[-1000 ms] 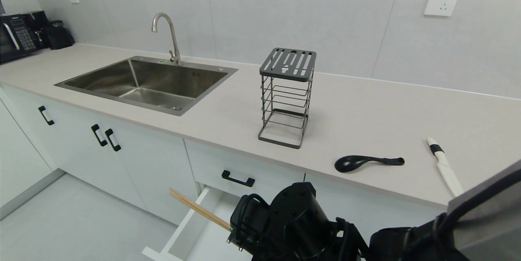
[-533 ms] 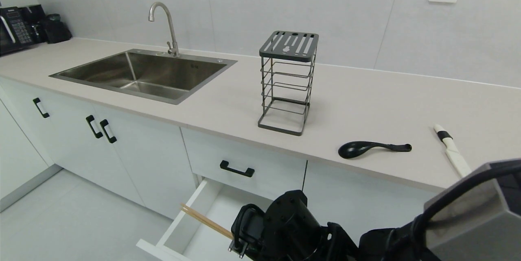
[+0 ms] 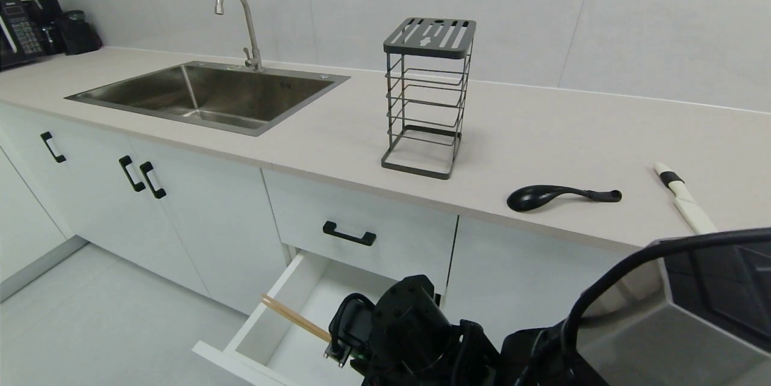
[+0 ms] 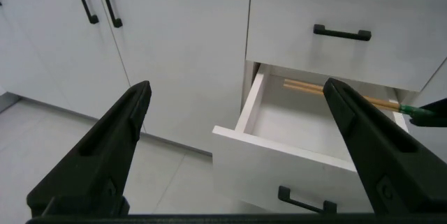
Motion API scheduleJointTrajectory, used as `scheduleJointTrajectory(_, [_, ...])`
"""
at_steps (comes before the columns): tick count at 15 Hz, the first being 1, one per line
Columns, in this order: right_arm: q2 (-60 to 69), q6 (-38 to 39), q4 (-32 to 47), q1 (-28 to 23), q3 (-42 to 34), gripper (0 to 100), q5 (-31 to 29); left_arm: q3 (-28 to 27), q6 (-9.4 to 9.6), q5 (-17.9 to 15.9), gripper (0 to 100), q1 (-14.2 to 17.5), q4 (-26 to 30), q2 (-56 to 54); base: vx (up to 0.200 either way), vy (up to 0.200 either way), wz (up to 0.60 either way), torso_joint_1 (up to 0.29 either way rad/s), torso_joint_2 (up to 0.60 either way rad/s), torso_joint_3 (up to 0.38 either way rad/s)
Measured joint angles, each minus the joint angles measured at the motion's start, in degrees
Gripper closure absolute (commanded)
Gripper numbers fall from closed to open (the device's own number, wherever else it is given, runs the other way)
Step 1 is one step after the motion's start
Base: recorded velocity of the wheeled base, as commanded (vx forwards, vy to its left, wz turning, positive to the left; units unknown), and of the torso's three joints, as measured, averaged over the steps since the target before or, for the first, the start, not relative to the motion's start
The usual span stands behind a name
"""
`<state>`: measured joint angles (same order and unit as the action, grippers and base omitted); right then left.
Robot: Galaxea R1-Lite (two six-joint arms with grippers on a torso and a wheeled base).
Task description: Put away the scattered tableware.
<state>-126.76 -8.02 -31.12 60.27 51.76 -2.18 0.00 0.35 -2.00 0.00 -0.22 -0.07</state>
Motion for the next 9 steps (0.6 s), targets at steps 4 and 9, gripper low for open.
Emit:
scheduleJointTrajectory(4, [-1.27,0.01,0.0,-1.1,1.57,100,-0.16,0.0,0.0,0.0,0,0.0,-0.02,0.0,0.0,0.0,0.0,-0.201,0.37,0.162])
scheduleJointTrajectory(9, [-4.83,-0.46,-0.07,-2.83,5.35,100,-1.58,0.02,0.0,-0.02,0,0.0,0.06,0.0,0.0,0.0,0.0,-0.04,0.08,0.04])
